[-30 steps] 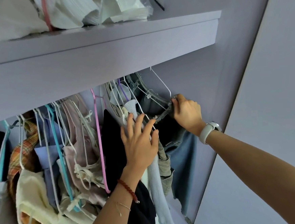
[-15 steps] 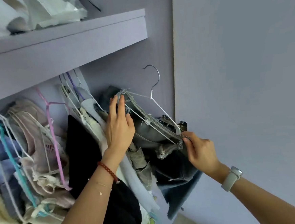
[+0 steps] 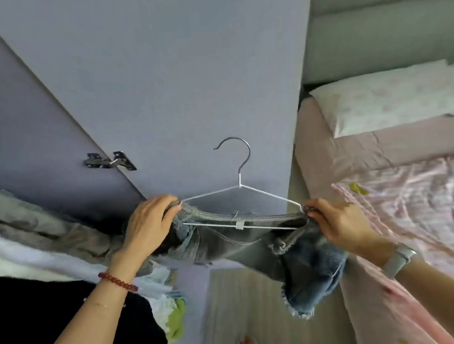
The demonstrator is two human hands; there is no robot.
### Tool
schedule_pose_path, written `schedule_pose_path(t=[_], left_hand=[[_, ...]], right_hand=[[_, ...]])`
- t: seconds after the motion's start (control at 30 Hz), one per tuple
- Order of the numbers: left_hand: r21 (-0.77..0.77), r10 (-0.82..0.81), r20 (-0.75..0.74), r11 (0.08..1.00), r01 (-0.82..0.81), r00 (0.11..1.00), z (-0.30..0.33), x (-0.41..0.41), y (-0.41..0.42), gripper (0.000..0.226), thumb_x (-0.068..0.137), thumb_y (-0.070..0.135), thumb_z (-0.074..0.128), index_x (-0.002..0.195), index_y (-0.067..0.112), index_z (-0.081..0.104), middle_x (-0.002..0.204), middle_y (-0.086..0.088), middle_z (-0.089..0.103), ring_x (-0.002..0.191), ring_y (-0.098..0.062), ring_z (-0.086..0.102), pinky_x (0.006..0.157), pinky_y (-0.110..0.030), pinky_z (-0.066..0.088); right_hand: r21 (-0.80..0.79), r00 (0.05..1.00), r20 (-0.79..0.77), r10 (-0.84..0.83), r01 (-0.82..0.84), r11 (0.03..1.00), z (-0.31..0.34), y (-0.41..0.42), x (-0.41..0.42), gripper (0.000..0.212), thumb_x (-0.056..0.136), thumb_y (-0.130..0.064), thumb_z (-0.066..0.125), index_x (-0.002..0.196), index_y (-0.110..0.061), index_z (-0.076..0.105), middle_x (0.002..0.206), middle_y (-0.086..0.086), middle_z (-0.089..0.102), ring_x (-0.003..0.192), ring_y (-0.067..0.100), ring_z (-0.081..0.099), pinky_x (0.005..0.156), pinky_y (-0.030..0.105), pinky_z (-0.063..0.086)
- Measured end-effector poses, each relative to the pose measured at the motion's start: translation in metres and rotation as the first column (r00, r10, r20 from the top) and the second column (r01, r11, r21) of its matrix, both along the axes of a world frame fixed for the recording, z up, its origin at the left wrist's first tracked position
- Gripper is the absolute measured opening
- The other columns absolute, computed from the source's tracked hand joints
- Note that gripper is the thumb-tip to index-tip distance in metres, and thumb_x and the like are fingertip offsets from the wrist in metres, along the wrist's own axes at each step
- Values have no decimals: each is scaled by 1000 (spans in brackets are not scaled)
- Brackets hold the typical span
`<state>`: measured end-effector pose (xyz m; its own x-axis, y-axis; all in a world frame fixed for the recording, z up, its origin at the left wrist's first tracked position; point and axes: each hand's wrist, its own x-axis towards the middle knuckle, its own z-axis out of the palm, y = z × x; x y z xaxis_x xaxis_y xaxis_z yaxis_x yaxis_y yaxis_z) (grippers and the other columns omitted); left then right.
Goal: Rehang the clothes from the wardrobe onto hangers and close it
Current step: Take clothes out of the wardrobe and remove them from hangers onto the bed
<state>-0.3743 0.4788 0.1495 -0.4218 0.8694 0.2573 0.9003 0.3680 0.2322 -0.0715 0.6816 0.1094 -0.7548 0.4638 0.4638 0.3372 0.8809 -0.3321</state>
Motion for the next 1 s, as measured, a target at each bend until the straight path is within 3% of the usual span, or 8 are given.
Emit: schedule_pose_path(t=[0.07,0.23,0.37,0.47,0.63,0.73,0.83,1.0], left_hand=[[29,-46,42,999,45,998,-17,35,7,7,83,11,67,86,6,63,78,-8,68,67,-30,63,61,-33,46],[-34,-123,273,990,138,954,-70,120,49,8,88,17,61,87,9,62,78,-2,66,67,-21,58,61,-27,37],[-135,-201,362,955,265,910,-100,157,90,11,87,16,62,93,6,64,90,-11,68,84,-31,61,72,-33,44],[-206,-311,403,885,417,861,-119,187,122,15,88,19,60,98,8,60,87,-10,66,83,-32,59,66,-29,35],[-251,-502,483,706,662,718,-146,265,167,21,91,22,55,107,9,58,97,-10,63,93,-31,55,74,-33,37],[-200,-610,511,601,774,606,-154,326,188,24,91,20,56,109,4,58,105,-13,63,101,-30,54,88,-39,38],[-155,-703,477,524,837,528,-159,393,204,27,92,22,54,112,4,58,112,-14,61,107,-30,52,93,-38,33],[-152,-777,350,504,850,524,-169,502,232,28,95,25,48,111,4,57,117,-16,58,111,-31,46,95,-38,26]], right_hand=[[-127,994,65,-90,98,987,-18,-1,36,12,82,-15,58,89,-8,65,79,5,69,74,27,68,64,36,53],[-294,925,220,-310,366,883,-63,-34,136,19,84,-24,63,99,-12,65,92,5,68,80,25,65,62,27,45],[-376,834,283,-473,550,745,-78,-76,188,18,85,-34,54,78,-19,62,73,-5,64,63,20,61,51,27,41],[-383,738,310,-600,674,632,-89,-112,216,24,86,-30,50,69,-16,58,62,-6,59,53,19,55,47,24,33],[-308,398,384,-833,906,291,-100,-160,261,29,90,-21,55,65,-7,59,57,3,60,49,25,55,42,31,41],[-243,182,370,-911,966,94,-101,-184,290,31,89,-19,56,60,-7,54,52,1,53,43,24,50,40,23,29],[-233,-8,358,-934,968,-98,-108,-196,327,31,91,-18,53,62,-6,52,56,3,51,49,23,47,45,25,25],[-286,-229,307,-924,904,-319,-128,-176,400,30,94,-19,47,74,1,57,72,16,58,68,32,52,61,36,36]])
